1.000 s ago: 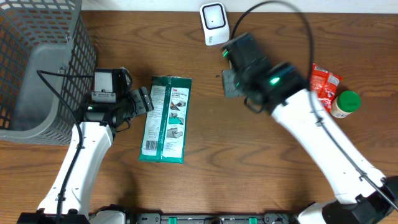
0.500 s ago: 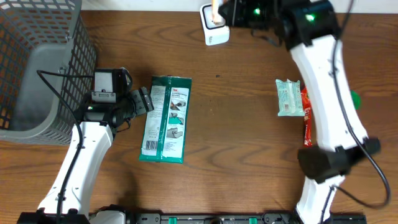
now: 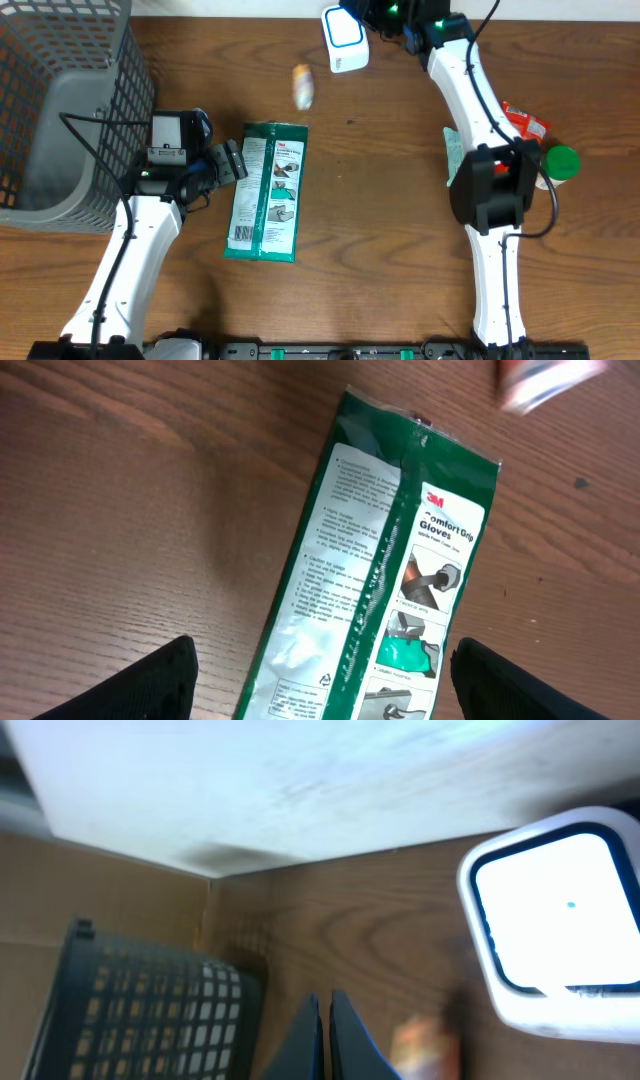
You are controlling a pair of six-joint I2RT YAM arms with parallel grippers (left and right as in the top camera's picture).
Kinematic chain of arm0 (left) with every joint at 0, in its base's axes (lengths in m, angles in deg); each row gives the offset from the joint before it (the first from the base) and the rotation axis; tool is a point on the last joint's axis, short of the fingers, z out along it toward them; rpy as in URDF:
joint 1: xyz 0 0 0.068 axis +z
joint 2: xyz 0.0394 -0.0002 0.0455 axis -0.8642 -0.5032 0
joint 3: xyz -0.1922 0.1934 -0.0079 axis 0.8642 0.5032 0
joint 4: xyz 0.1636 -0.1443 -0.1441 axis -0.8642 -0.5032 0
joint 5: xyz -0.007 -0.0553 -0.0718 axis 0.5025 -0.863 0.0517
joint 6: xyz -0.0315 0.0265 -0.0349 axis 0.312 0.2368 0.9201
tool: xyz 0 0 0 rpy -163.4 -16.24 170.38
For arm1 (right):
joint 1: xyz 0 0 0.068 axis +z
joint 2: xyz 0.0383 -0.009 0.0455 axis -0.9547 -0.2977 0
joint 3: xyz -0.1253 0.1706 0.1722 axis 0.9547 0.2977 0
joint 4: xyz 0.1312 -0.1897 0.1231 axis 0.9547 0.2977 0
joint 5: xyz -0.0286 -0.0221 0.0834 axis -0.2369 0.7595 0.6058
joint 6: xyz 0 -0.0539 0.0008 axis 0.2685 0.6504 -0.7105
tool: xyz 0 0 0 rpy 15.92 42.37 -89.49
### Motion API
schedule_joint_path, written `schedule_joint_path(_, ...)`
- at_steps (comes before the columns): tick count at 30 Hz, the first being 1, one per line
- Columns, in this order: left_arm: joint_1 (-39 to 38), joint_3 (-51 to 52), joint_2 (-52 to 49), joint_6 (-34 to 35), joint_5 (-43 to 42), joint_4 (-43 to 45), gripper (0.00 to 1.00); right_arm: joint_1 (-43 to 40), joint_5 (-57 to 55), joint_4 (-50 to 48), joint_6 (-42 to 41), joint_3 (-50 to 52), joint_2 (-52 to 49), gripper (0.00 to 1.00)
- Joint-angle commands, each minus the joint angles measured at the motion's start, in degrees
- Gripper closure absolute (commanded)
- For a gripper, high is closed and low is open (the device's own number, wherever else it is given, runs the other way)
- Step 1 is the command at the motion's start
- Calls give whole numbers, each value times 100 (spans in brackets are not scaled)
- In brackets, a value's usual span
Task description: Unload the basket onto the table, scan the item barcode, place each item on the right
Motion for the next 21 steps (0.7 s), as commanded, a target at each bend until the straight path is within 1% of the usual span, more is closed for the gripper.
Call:
schedule_joint_path(1,4,26,-33,-46,33,-13,18,-92,529,-254,-581,-63,-404,99)
schedule_joint_path(3,4,26,-33,-46,33,-13,18,-87,769,-214,-190,-63,-444,99)
schedule_joint_path(5,4,26,-33,-46,33,-13,18,-20,723,22,295,-63,-358,97)
schedule_joint_path(7,4,26,-33,-46,33,-13,18,133,378,549,798,-63,-142,89)
schedule_joint_path(9,4,26,-33,-48,39,-11,18,280,44,997,1082,-63,26,83)
schedule_joint_path(11,4,26,-33,-28,160,-11,18,503,-503,1502,1478,-63,188,71)
schedule_joint_path(13,4,26,-33,79,444,-20,18,791,-1084,1856,1827,-63,271,67)
schedule_joint_path(14,4,26,-33,175,610,-37,18,925,-1303,1967,1941,-63,280,64)
schedule_joint_path(16,4,26,-33,345,811,-66,18,1213,-1794,2212,1991,-61,278,55)
schedule_joint_path(17,4,26,-33,358,828,-81,18,1368,-2061,2343,1987,-39,271,53)
schedule_joint_path(21,4,26,-33,358,826,-85,18,1919,-2962,2494,1886,127,232,51)
